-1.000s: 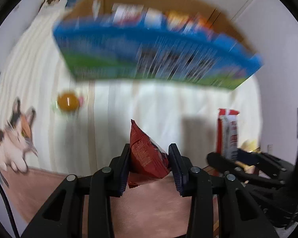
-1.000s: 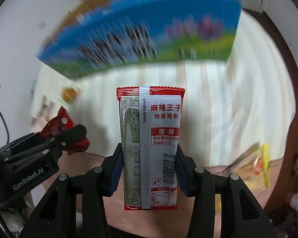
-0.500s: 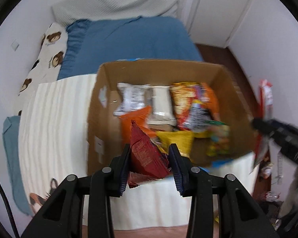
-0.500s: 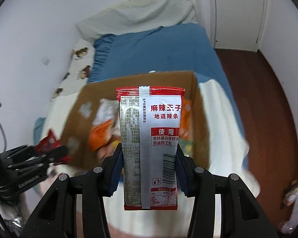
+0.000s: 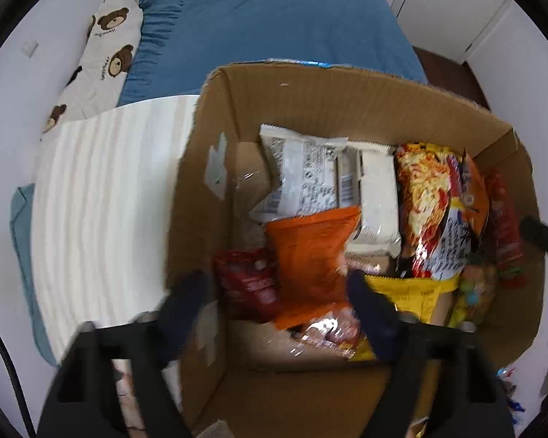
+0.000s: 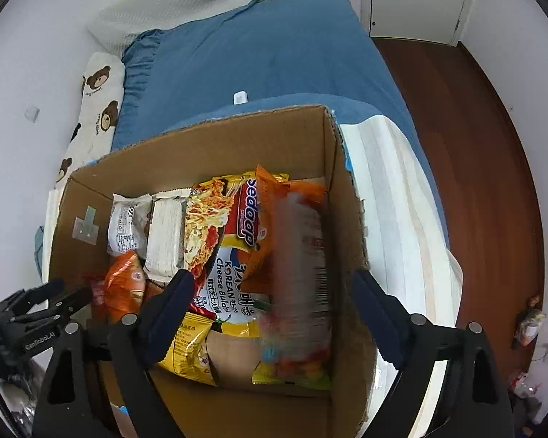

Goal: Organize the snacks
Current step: 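Carry both red packets into the box and open both grippers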

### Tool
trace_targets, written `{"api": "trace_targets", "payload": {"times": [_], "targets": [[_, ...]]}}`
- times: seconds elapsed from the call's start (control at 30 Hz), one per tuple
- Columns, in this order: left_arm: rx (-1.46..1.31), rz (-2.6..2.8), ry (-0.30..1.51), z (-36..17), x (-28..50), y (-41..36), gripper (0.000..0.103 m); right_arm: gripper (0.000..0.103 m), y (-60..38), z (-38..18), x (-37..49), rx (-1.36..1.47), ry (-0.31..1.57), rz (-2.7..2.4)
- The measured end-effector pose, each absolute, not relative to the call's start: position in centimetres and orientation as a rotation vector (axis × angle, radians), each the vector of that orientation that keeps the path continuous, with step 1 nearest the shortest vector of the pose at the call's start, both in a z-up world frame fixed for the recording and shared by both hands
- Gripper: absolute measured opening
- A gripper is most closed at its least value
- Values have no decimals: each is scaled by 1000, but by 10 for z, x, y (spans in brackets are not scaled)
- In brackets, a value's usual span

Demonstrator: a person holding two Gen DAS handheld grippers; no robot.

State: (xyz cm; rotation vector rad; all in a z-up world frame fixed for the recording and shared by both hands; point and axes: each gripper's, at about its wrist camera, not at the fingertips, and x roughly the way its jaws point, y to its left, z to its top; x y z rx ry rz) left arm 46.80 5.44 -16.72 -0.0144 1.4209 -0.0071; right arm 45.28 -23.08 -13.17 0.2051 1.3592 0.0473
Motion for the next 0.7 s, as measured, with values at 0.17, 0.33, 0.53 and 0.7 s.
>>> {"api": "trace_targets", "payload": {"times": [0.17,0.33,0.53,0.7], "targets": [[-39,-7,1422,-172,470,53,82,96,-224,-141,446,195,1377,36],[-23,-5,1408,-170,466,47,82,96,-222,-142,436,187,1362,22],[-8,2,1383,-169,457,40,82,96,-218,-139,423,163,1355,6],[-1,1,1358,-162,446,36,82,96,-213,-138,412,144,1351,4]]}}
